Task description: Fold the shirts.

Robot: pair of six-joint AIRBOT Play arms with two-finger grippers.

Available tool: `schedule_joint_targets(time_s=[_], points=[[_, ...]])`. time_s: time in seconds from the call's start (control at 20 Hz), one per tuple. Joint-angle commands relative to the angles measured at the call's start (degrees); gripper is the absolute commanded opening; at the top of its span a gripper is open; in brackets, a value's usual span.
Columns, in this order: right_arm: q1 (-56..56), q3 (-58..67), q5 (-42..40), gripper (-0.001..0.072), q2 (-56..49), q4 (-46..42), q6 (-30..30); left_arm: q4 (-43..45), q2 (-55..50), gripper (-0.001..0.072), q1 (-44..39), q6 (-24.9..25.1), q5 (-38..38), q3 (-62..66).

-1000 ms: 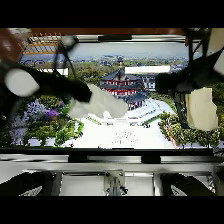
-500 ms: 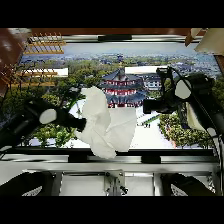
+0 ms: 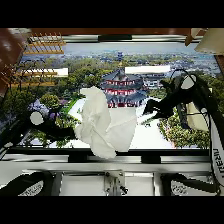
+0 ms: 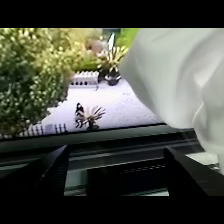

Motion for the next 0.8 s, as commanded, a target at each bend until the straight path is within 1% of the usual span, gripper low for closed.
schedule_joint_targets(time_s=[0.0,0.05,0.2,0.25,0.3,0.4,0.45,0.5,0.65,0.75], points=[[1.2,0.0,0.3,0.0661,-5.0,3.0,-1.6,-10.3,-2.2,0.0709,0.3,2.8,10.1,-4.1],[1.7,0.0,0.3,0.0661,-6.1,3.2,-1.6,-12.3,-2.7,0.0707,-0.2,3.8,12.1,-4.1],[3.2,0.0,0.2,0.0661,-8.2,3.3,-1.7,-14.8,-4.0,0.0685,-1.1,3.7,15.3,-4.1],[3.5,0.0,0.1,0.0661,-8.7,3.2,-1.7,-14.8,-4.4,0.0589,-1.1,3.5,15.9,-4.1],[3.9,0.0,0.1,0.0661,-9.4,3.2,-1.7,-15.0,-4.5,0.0471,-1.1,3.5,16.6,-4.1],[5.2,0.0,-0.6,0.0661,-10.9,3.5,-1.7,-15.0,-4.4,0.0145,-1.1,3.5,17.0,-3.6],[6.1,0.0,-1.2,0.0661,-11.9,4.0,-1.7,-14.9,-4.2,0.0055,-1.1,3.7,16.9,-3.1],[6.9,0.0,-1.9,0.0661,-12.9,4.8,-1.8,-14.9,-3.8,0.0033,-1.1,4.2,16.9,-2.7],[9.7,0.0,-5.4,0.0659,-16.0,6.1,-2.3,-14.7,-1.8,0.0032,-1.1,4.8,16.9,-1.6],[11.6,0.0,-8.0,0.0655,-17.3,6.1,-2.3,-14.7,0.2,0.0031,-1.1,6.8,16.9,-1.1]])
